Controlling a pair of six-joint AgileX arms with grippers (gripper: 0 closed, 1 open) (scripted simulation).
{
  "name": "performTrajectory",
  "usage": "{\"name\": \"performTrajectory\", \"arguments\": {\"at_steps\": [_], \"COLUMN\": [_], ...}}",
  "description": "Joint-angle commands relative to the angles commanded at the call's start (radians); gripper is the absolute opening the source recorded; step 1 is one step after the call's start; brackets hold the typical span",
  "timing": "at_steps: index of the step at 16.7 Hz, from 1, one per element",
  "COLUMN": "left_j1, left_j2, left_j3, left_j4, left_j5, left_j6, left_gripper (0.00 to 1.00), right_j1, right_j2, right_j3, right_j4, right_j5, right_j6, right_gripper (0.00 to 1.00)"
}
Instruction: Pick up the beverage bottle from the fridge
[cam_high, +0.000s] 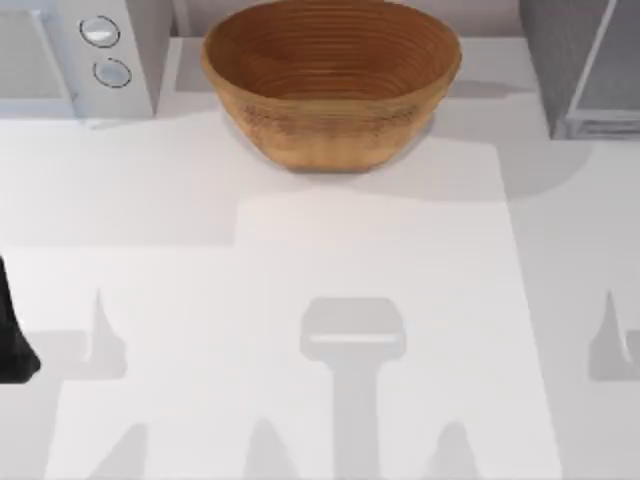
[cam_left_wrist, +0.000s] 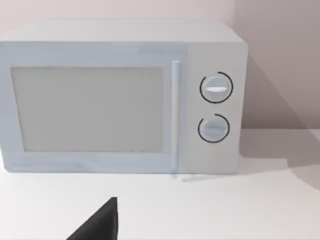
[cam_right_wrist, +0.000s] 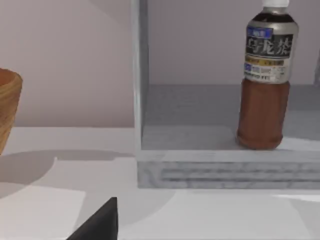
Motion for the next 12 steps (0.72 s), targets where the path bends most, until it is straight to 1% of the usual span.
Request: {"name": "performTrajectory", "arguments": {"at_steps": [3,6,9,12], "left_j1": [0.000,0.000,0.000,0.000], "left_j2": [0.000,0.000,0.000,0.000], "left_j3": [0.000,0.000,0.000,0.000], "left_j4": [0.000,0.000,0.000,0.000], "left_j5": [0.000,0.000,0.000,0.000], "left_j6": [0.000,0.000,0.000,0.000], "left_gripper": [1.00,1.00,1.00,1.00], "right_j1": [-0.004,-0.037,-0.098,-0.176], "right_j2": [0.010,0.103,0.290,0.561], "right_j3": [0.001,0.015,0.039,0.065], "right_j4": [0.010,0.105,0.290,0.530], "right_j5": [-0.004,-0.038,-0.096,-0.169], "right_j6": [0.000,-0.002,-0.004,-0.003], "right_gripper": [1.00,1.00,1.00,1.00]}}
